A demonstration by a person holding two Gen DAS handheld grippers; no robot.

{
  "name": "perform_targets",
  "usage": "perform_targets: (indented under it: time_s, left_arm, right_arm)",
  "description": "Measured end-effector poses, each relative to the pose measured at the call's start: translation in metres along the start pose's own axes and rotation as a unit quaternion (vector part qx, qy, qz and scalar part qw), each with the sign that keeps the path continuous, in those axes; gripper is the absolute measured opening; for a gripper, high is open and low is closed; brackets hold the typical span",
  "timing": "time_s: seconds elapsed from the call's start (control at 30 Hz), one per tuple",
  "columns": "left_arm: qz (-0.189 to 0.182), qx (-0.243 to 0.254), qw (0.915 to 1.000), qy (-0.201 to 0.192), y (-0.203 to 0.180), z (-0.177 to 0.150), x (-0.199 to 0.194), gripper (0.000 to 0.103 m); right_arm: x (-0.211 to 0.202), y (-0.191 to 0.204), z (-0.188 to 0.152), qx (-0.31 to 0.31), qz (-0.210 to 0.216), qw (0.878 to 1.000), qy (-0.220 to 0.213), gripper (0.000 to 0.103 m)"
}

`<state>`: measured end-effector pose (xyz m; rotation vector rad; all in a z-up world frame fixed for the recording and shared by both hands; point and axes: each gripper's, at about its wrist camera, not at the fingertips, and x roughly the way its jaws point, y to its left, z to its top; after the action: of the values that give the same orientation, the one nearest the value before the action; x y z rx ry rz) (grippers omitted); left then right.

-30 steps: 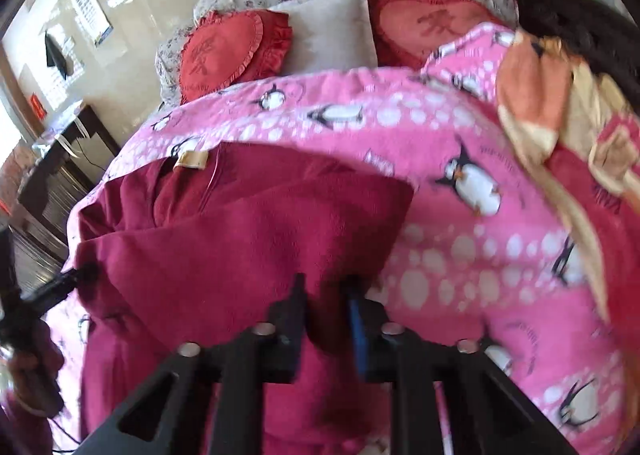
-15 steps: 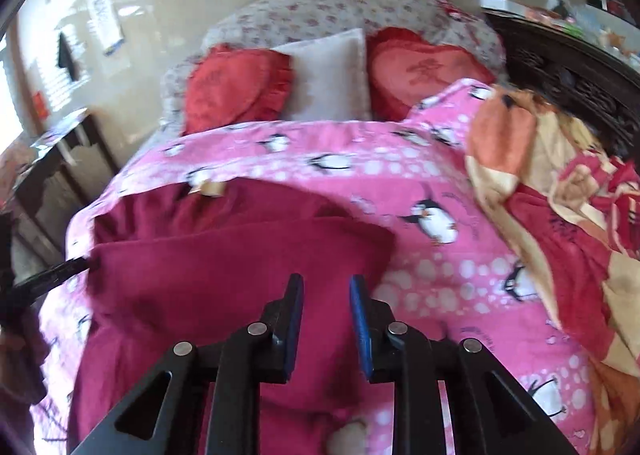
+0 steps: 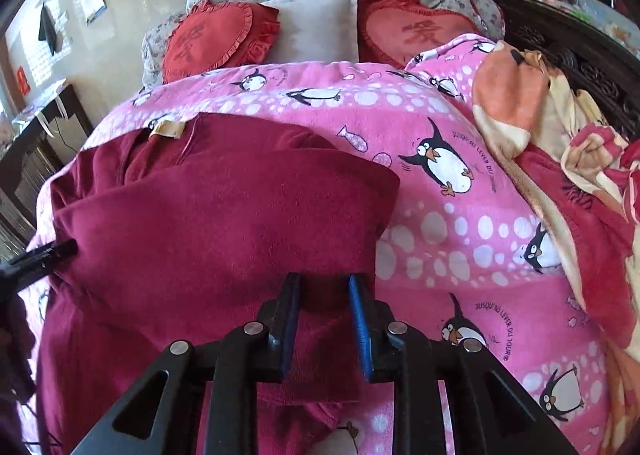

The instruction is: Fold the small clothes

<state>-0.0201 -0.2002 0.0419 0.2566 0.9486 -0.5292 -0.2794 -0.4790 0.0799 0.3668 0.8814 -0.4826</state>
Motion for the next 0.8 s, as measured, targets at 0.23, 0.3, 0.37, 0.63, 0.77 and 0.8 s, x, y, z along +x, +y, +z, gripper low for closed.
perform_targets:
  time_s: [0.23, 0.3, 0.37, 0.63, 0.77, 0.8]
  left_arm:
    - [0.002, 0.001, 1.0000, 0.002, 0.000, 0.000, -0.002, 0.054]
    - [0.003, -0.001, 1.0000, 0.005, 0.001, -0.002, -0.007, 0.054]
    - [0.003, 0.000, 1.0000, 0.008, 0.002, -0.005, -0.014, 0.054]
    - [0.003, 0.013, 0.9998, 0.013, 0.015, -0.040, -0.052, 0.054]
    - [-0.013, 0.002, 0.9996, 0.024, 0.027, -0.067, -0.072, 0.054]
    - [-0.016, -0.002, 0.9995, 0.027, 0.030, -0.076, -0.076, 0.054]
  right_arm:
    - [-0.028, 0.014, -0.018, -0.022, -0.003, 1.000, 0.001, 0.025]
    - [-0.016, 0.011, -0.024, -0.024, -0.030, 0.999, 0.020, 0.026]
    - [-0.004, 0.003, -0.028, -0.006, -0.021, 0.999, 0.035, 0.028]
    - [-0.047, 0.001, -0.039, 0.009, -0.005, 1.000, 0.015, 0.031]
    - [-0.065, 0.002, -0.060, 0.011, 0.020, 0.999, 0.025, 0.038]
    - [-0.067, 0.003, -0.066, 0.009, 0.024, 0.999, 0.028, 0.042]
